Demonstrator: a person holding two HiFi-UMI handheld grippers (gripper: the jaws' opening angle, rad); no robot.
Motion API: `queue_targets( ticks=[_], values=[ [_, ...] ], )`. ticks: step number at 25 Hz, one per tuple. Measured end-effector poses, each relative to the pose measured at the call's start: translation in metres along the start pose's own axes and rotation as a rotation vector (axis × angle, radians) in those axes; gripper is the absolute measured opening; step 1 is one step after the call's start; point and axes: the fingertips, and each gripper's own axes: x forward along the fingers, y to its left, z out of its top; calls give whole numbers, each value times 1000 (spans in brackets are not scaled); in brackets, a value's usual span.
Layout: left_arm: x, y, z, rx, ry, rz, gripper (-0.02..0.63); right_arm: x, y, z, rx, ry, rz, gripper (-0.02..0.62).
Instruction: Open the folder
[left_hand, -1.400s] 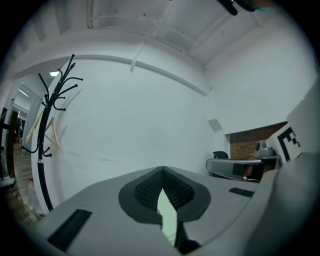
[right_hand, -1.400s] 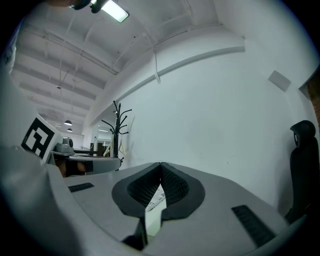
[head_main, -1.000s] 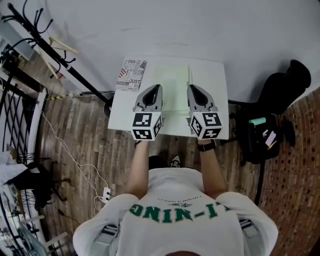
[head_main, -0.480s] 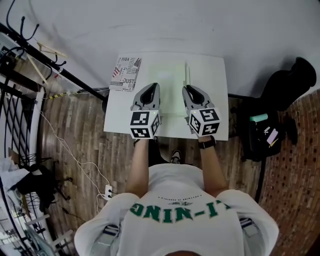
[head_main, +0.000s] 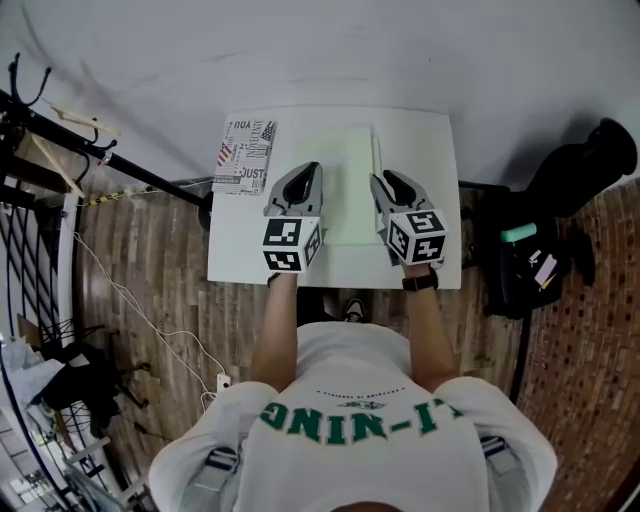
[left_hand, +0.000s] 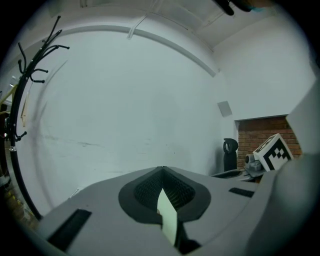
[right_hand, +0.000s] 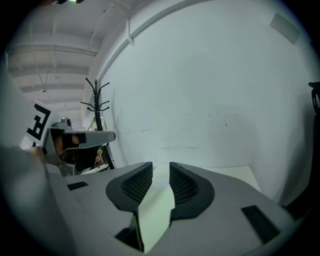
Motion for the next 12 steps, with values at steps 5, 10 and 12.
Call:
queue_targets(
  ticks=[5, 10, 12],
  values=[
    [26, 17, -3, 1, 25, -19, 14, 23, -19, -19, 33, 72, -11, 153],
    [48, 33, -12, 7, 67, -41, 14, 45, -47, -54, 92, 167, -23, 202],
    [55, 38, -18, 8, 86, -53, 14, 53, -55, -70, 154, 199, -10, 228]
  ],
)
